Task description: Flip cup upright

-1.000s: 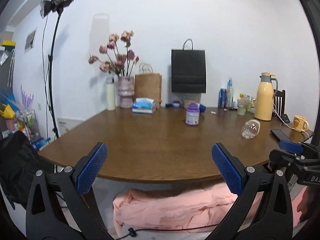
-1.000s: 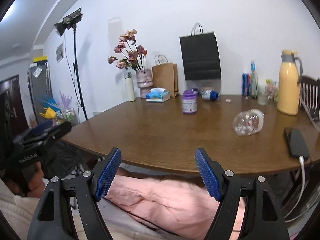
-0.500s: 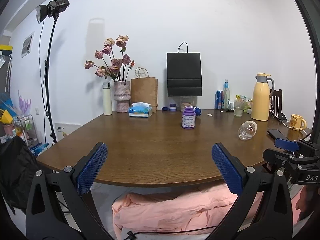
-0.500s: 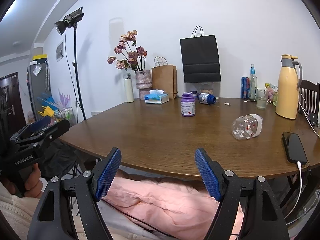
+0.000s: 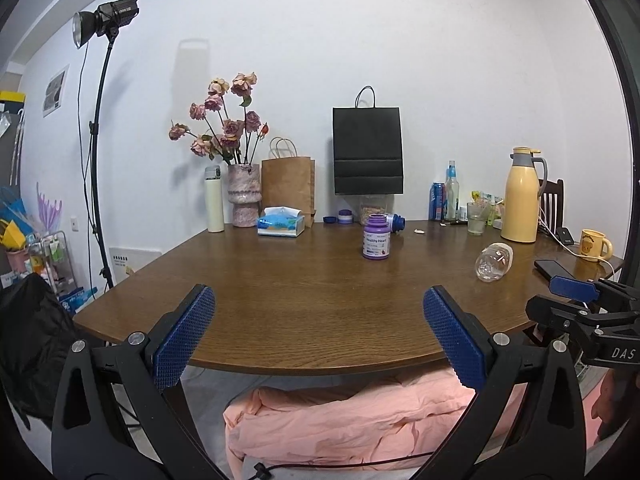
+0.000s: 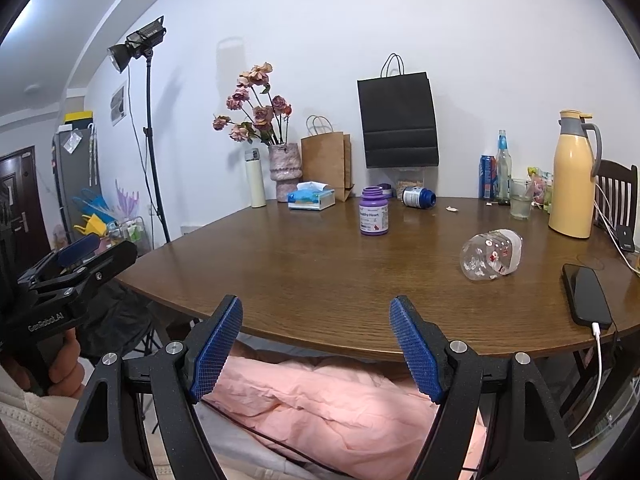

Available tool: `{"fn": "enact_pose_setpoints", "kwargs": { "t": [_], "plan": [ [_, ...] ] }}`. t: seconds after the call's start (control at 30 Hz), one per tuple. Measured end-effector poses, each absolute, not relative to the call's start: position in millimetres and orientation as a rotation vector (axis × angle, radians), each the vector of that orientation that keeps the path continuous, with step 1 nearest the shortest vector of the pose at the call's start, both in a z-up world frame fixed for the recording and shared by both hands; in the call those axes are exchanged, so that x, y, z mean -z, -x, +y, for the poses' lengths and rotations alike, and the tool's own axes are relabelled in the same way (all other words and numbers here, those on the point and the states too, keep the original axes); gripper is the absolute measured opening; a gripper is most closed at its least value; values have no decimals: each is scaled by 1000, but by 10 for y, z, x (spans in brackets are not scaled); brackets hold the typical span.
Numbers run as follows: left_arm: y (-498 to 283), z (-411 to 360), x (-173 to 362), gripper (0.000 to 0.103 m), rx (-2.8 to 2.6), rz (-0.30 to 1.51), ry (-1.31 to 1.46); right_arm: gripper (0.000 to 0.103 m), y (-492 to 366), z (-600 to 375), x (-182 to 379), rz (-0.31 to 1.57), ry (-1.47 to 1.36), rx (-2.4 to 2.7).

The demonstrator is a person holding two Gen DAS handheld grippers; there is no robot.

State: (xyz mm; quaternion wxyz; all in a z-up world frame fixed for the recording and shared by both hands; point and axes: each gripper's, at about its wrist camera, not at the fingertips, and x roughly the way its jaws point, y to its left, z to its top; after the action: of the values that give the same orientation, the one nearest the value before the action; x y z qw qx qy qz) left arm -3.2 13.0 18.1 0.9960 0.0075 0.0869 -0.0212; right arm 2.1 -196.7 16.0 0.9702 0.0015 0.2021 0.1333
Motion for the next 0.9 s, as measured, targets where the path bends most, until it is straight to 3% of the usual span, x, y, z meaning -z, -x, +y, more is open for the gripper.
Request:
{"fn": "enact_pose_setpoints", "kwargs": {
  "t": [0.9],
  "plan": [
    [77, 126, -189, 103, 38, 170, -14, 81, -25, -1950, -134, 424, -9, -261]
  ]
}}
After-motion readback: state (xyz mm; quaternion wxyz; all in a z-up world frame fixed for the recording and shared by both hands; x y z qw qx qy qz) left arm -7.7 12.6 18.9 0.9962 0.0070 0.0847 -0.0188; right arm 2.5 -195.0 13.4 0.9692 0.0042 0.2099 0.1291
